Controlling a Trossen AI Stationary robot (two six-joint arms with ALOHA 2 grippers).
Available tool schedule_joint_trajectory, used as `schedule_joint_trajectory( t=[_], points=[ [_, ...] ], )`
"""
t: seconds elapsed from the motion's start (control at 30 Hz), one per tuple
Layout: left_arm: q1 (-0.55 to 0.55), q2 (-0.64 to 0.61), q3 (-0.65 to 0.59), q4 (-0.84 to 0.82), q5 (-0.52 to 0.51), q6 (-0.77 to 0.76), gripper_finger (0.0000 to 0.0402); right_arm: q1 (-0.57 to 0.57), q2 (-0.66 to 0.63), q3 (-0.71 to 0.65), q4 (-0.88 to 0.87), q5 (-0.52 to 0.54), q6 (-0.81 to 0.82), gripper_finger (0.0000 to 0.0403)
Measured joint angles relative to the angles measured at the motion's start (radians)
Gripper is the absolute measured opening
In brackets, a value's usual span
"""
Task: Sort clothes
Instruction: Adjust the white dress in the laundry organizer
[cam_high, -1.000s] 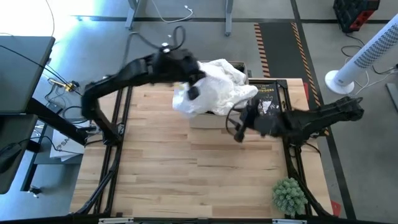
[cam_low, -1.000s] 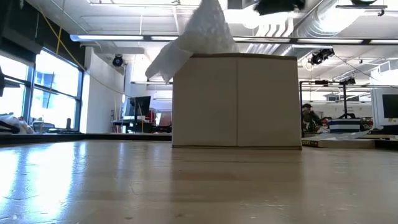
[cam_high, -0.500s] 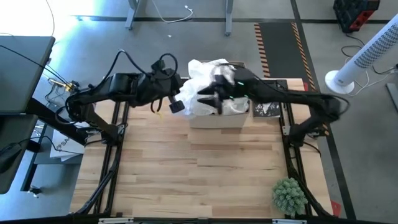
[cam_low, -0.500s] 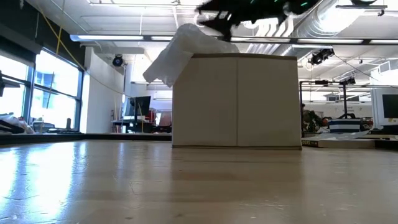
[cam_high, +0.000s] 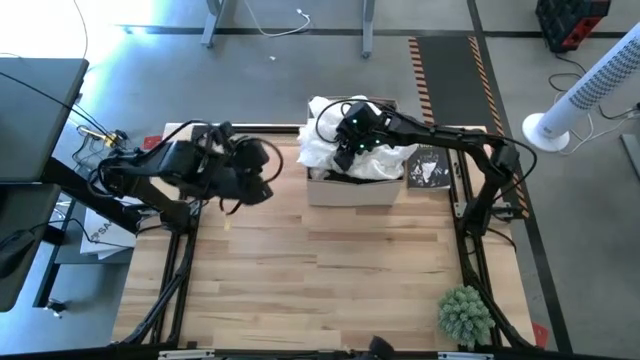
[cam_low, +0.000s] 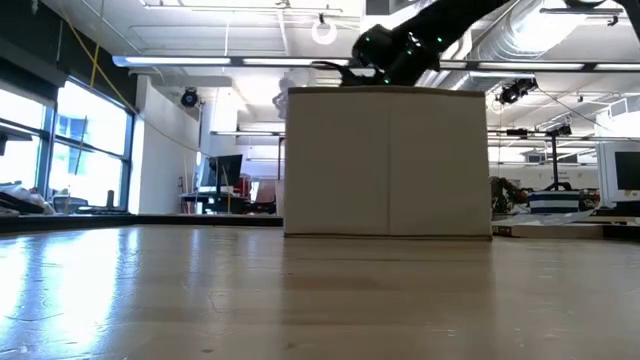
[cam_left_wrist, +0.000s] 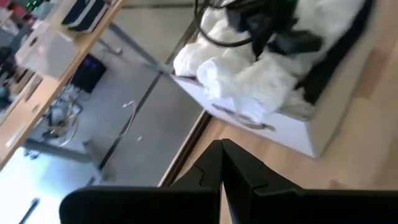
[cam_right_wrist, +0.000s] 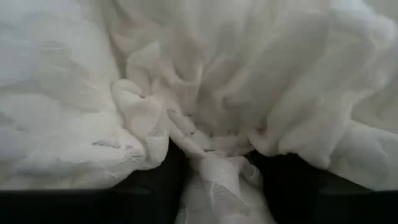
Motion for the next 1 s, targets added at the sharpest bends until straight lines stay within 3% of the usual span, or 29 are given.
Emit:
schedule_joint_trajectory(
  t=[0.2, 0.33, 0.43, 0.67, 0.77, 0.83, 1.0],
  points=[
    [-0.094, -0.002, 0.000, -0.012, -0.008, -0.081, 0.0001, -0.014, -0.006, -0.111, 0.027, 0.013, 0.015, 0.0192],
    [-0.142, -0.003, 0.000, -0.012, -0.012, -0.099, 0.0001, -0.010, -0.011, -0.090, 0.006, 0.031, 0.010, 0.0192],
    [-0.164, -0.002, 0.000, -0.011, -0.039, -0.109, 0.0001, 0.001, -0.045, -0.012, -0.060, 0.023, 0.037, 0.0192],
    [-0.193, -0.002, 0.000, -0.012, -0.057, -0.118, 0.0001, 0.036, -0.116, 0.350, -0.505, 0.189, 0.032, 0.0193],
    [-0.195, -0.002, 0.000, -0.012, -0.059, -0.128, 0.0001, 0.052, -0.134, 0.414, -0.447, 0.240, -0.010, 0.0193],
    [-0.198, -0.002, 0.000, -0.012, -0.061, -0.131, 0.0001, 0.055, -0.149, 0.420, -0.347, 0.196, -0.034, 0.0193],
    [-0.199, -0.002, 0.000, -0.012, -0.063, -0.130, 0.0001, 0.041, -0.110, 0.294, -0.099, -0.059, -0.070, 0.0193]
  ],
)
